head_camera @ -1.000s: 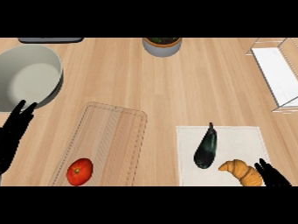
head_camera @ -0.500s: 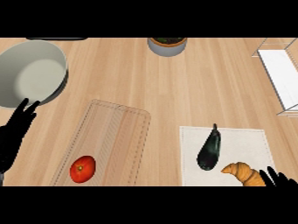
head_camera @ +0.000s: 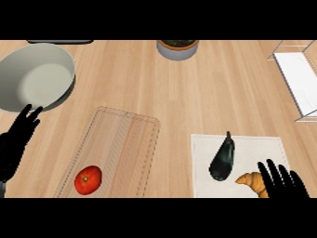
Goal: Pick the croissant from the placemat and place it in the tiered shelf
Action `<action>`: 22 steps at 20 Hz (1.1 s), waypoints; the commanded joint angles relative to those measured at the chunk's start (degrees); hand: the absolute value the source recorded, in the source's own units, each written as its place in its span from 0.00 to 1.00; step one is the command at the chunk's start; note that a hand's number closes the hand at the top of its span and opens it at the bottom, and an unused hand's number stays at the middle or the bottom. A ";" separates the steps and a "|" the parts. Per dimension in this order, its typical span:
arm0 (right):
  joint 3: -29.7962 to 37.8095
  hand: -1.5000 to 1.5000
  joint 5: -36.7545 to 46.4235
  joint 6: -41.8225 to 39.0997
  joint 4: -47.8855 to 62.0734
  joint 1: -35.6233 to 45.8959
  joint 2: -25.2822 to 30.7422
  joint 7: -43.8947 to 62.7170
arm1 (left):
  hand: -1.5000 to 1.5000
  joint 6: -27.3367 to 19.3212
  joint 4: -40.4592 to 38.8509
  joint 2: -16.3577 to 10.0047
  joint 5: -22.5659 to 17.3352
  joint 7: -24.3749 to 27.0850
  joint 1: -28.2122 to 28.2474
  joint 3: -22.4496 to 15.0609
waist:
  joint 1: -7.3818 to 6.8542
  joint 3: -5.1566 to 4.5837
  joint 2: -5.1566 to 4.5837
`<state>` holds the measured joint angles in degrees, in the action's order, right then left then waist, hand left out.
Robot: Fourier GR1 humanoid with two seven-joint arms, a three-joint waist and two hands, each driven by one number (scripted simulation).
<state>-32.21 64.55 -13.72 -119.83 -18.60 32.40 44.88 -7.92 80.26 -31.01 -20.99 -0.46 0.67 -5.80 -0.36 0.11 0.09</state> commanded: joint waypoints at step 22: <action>9.63 0.00 3.97 9.79 26.74 6.14 -8.26 -16.94 | 0.50 4.50 4.14 6.65 8.32 -6.34 1.46 6.60 | 0.24 -0.08 -0.03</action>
<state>-23.59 67.24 -7.67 -98.75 -12.50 25.40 30.66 -3.88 79.95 -24.83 -13.44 -4.00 0.01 0.55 0.02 -0.17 0.15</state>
